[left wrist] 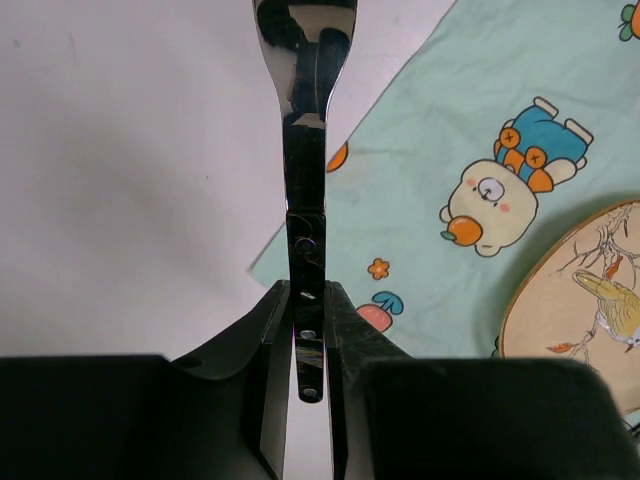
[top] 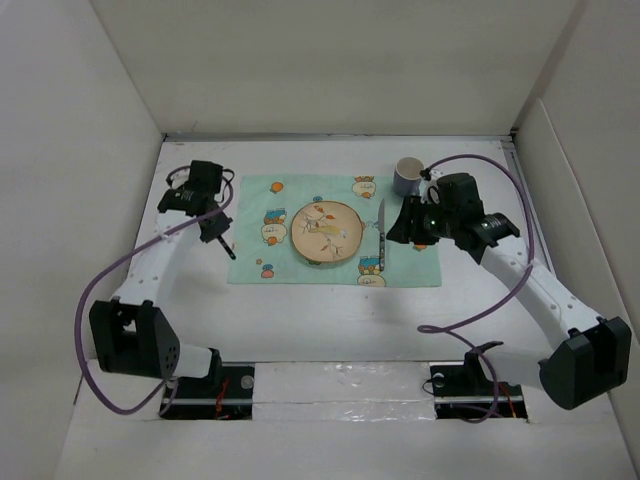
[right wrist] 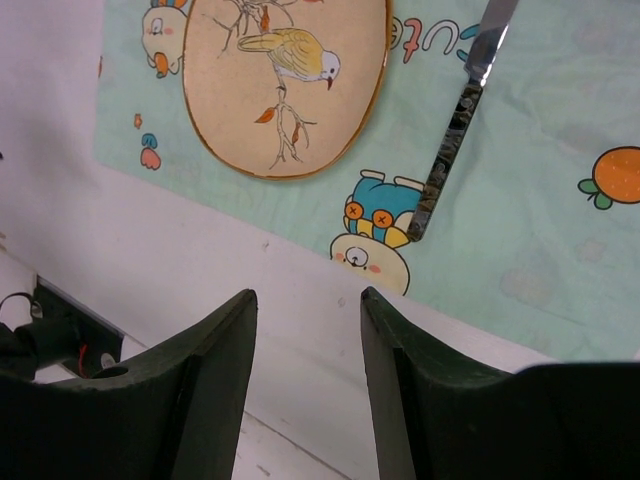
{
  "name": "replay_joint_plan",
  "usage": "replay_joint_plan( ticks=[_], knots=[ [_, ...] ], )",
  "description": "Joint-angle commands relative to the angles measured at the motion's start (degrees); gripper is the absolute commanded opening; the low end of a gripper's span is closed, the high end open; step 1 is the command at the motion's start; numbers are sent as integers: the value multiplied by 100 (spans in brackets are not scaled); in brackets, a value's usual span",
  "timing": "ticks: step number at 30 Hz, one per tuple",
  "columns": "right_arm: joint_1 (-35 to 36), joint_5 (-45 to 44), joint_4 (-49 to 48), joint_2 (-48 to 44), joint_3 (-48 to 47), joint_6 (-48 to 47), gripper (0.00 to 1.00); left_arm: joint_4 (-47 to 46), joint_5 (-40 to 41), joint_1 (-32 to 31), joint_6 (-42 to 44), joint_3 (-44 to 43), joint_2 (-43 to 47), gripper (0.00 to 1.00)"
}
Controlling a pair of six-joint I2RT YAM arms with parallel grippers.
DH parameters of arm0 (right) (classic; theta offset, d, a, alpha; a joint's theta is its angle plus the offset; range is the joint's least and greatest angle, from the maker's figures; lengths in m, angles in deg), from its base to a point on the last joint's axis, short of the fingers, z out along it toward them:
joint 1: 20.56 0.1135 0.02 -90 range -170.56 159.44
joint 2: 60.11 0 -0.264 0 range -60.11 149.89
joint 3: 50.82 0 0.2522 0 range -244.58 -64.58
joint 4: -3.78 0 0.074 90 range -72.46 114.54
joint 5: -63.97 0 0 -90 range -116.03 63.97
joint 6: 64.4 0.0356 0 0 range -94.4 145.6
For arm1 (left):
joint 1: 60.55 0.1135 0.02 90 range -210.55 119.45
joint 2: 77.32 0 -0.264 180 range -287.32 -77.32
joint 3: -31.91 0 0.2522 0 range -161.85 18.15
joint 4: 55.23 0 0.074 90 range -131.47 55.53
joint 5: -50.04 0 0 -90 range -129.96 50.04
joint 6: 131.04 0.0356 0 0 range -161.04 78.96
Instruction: Set the dinner table for one person
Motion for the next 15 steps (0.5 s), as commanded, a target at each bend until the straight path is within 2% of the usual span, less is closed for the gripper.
replay_joint_plan(
  ticks=[1,5,7,11,15],
  knots=[
    [28,-23,-114,108,-99,-18,50,5,189,-315,686,-789,-695,0],
    [28,-269,-88,117,-90,35,50,277,715,-1088,942,-1951,-1863,0],
    [28,-392,-18,91,-125,79,50,339,726,-1179,1030,-2329,-2392,0],
    [80,-567,132,29,-143,158,50,172,664,-1301,1425,-2471,-2858,0],
    [80,-717,159,-68,-3,263,50,286,1094,-1626,1584,-2585,-3314,0]
  ],
)
